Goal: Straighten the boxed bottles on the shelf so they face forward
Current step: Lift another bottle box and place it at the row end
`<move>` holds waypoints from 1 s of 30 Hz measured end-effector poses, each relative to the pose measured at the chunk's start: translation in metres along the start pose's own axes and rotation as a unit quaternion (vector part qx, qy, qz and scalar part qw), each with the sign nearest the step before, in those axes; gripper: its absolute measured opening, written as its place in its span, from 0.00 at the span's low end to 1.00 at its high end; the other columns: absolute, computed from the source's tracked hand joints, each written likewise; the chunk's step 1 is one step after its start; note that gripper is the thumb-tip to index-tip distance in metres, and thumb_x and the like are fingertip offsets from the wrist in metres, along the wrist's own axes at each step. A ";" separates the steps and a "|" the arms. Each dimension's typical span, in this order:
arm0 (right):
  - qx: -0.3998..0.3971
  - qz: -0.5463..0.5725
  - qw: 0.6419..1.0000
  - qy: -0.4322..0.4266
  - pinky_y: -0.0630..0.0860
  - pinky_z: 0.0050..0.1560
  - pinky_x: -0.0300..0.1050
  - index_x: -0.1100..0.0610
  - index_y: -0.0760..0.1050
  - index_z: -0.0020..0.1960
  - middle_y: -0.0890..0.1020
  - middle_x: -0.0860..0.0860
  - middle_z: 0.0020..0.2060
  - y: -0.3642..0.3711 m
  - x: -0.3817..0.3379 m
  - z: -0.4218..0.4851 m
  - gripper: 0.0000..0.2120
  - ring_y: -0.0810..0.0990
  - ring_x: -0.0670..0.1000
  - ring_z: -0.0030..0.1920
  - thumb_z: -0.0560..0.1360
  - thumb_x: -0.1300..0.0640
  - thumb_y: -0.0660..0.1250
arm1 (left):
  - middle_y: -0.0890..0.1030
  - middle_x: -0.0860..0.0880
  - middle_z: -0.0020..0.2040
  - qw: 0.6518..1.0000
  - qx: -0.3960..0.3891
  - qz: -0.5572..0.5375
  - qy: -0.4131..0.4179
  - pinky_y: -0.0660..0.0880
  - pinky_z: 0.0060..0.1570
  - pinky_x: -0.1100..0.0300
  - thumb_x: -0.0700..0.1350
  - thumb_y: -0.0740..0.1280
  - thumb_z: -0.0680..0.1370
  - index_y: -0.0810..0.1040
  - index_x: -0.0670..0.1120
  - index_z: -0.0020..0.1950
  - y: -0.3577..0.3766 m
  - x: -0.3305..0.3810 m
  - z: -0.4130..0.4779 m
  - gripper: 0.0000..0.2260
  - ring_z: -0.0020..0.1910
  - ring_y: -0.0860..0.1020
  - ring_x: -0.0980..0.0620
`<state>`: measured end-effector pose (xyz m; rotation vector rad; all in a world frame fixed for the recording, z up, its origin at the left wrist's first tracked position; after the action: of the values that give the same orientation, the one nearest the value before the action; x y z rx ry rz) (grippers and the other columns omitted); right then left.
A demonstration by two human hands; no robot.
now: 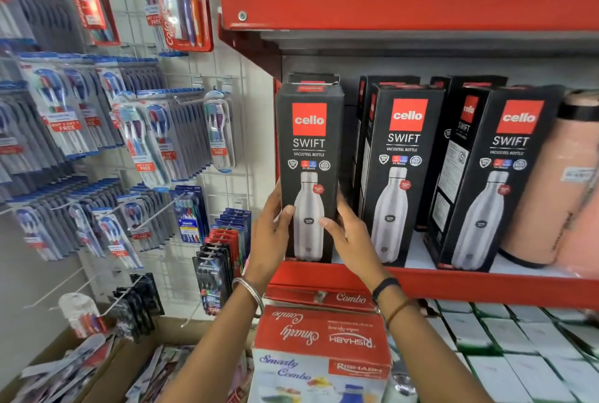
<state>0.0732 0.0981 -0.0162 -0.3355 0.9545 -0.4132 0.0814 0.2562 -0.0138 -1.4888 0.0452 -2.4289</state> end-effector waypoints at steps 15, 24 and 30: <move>0.141 0.125 0.976 0.105 0.73 0.66 0.53 0.27 0.72 0.53 0.79 0.38 0.55 0.019 0.017 -0.028 0.12 0.78 0.47 0.62 0.76 0.34 0.52 | 0.65 0.57 0.76 0.990 -0.109 -0.084 -0.031 0.62 0.74 0.42 0.75 0.52 0.72 0.60 0.72 0.70 -0.006 -0.028 -0.019 0.26 0.75 0.64 0.53; 0.121 0.196 0.964 0.129 0.73 0.65 0.44 0.52 0.71 0.68 0.72 0.74 0.60 0.019 -0.004 -0.050 0.25 0.75 0.56 0.60 0.78 0.42 0.51 | 0.66 0.64 0.73 0.987 -0.132 -0.083 -0.028 0.60 0.75 0.43 0.72 0.48 0.75 0.61 0.81 0.63 -0.013 -0.017 -0.033 0.17 0.76 0.62 0.54; 0.110 0.187 0.966 0.139 0.77 0.61 0.55 0.32 0.73 0.54 0.65 0.75 0.61 0.018 -0.013 -0.056 0.15 0.68 0.73 0.59 0.75 0.34 0.51 | 0.63 0.61 0.71 0.989 -0.134 -0.045 -0.028 0.61 0.75 0.44 0.79 0.44 0.67 0.55 0.86 0.58 -0.019 -0.003 -0.045 0.19 0.76 0.63 0.49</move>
<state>0.0233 0.1146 -0.0447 0.1103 1.2053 -0.2181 0.0388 0.2697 -0.0335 -1.7054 0.3111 -2.5314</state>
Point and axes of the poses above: each hand's wrist, its own z-axis towards the middle knuckle, its own y-axis out of the palm, x = y × z, the point moved 1 cm from there along z, towards the middle knuckle
